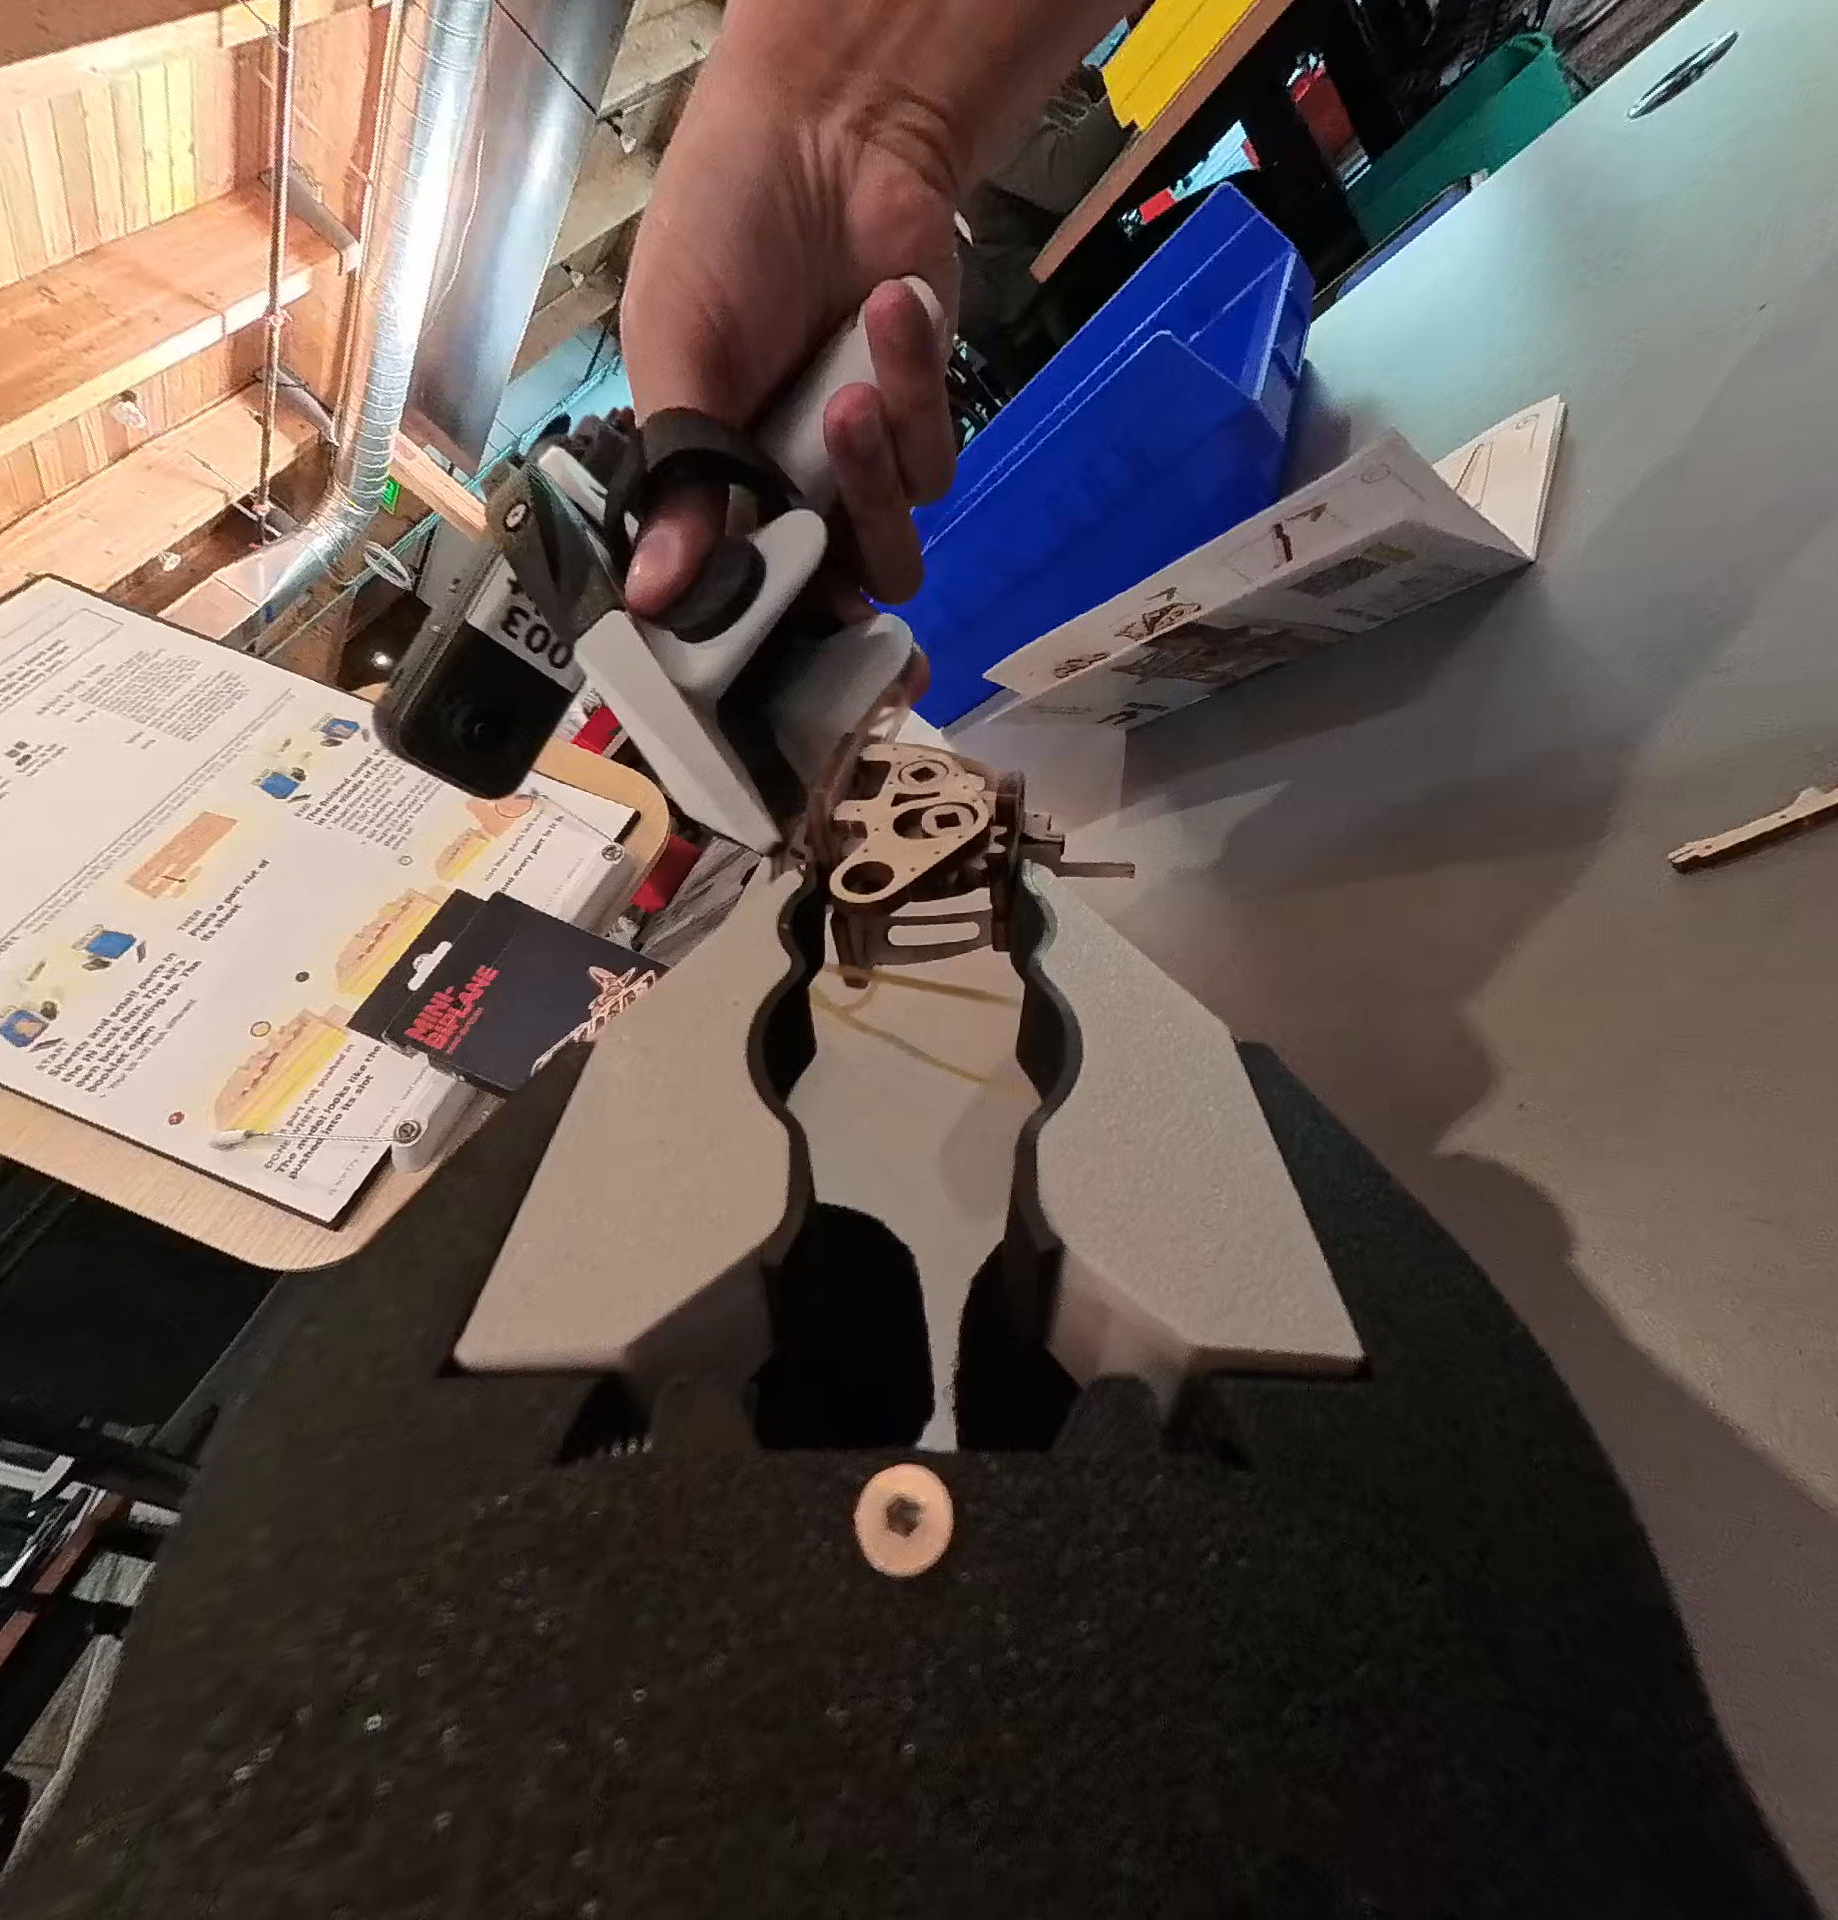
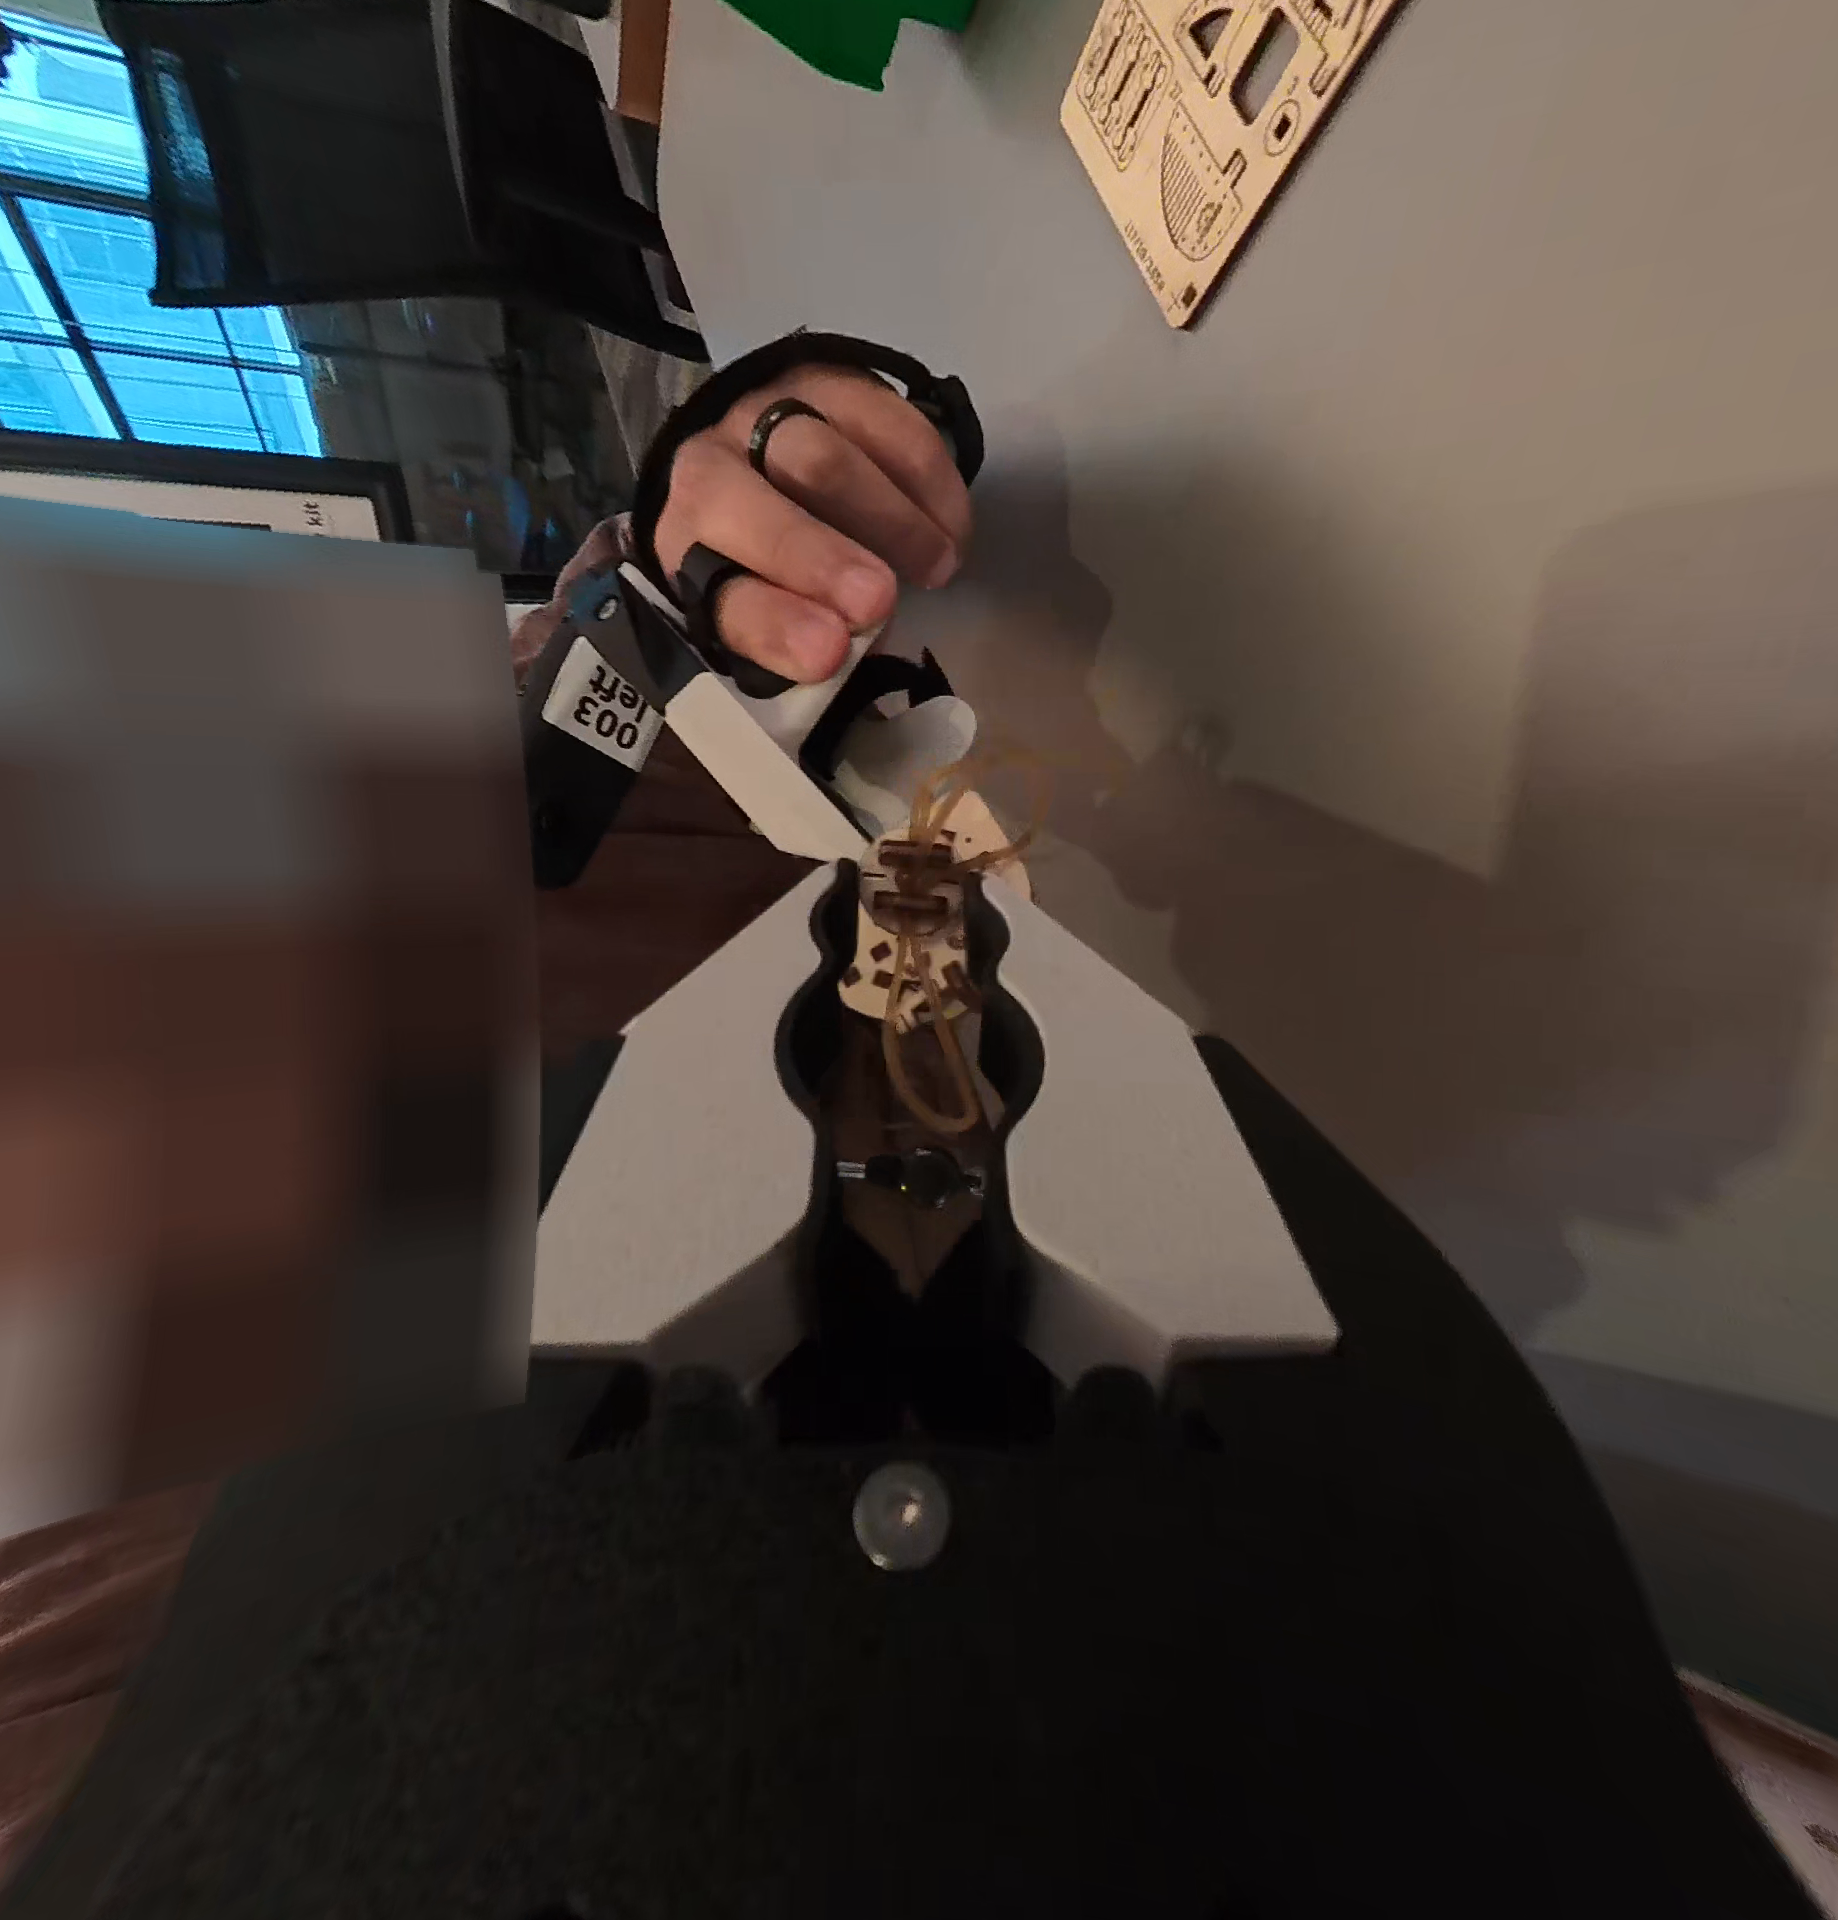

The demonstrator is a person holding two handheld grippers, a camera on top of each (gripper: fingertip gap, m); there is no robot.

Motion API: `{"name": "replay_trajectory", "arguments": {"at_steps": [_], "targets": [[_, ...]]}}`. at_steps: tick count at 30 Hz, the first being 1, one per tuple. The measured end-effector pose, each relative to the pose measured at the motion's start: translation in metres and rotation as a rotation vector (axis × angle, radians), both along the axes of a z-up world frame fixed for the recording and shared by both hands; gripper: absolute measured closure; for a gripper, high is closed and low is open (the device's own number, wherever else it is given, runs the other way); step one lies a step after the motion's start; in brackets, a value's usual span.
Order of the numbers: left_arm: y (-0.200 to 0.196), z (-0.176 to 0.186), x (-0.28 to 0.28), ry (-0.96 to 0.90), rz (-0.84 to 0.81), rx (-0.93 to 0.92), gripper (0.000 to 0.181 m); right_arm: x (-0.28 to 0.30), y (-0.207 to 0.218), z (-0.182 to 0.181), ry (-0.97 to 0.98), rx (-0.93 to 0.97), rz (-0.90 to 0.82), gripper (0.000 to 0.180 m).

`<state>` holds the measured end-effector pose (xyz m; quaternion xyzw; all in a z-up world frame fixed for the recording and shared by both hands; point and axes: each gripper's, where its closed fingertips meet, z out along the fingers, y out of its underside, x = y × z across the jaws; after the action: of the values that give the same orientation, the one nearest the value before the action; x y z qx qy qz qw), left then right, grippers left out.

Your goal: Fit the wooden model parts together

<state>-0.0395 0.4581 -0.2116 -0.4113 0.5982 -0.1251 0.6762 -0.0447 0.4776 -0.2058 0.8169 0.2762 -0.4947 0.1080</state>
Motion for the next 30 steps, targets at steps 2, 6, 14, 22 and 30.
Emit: {"name": "replay_trajectory", "arguments": {"at_steps": [2,6,14,22,30], "targets": [[0.0,0.0,0.0,0.002,-0.001,-0.002,0.147,0.0,-0.001,-0.001,-0.011,0.008,0.015,0.16],[0.0,-0.002,0.0,0.005,-0.002,-0.006,0.147,0.001,-0.002,-0.002,-0.034,0.024,0.037,0.16],[0.002,-0.007,0.001,0.034,0.004,-0.006,0.147,0.004,-0.002,-0.009,-0.116,0.092,0.079,0.16],[0.006,-0.007,0.0,0.047,0.038,0.024,0.148,0.003,0.003,-0.01,-0.156,0.135,0.092,0.16],[0.008,-0.015,0.002,0.108,0.095,0.064,0.148,0.004,0.005,-0.017,-0.214,0.178,0.112,0.16]]}}
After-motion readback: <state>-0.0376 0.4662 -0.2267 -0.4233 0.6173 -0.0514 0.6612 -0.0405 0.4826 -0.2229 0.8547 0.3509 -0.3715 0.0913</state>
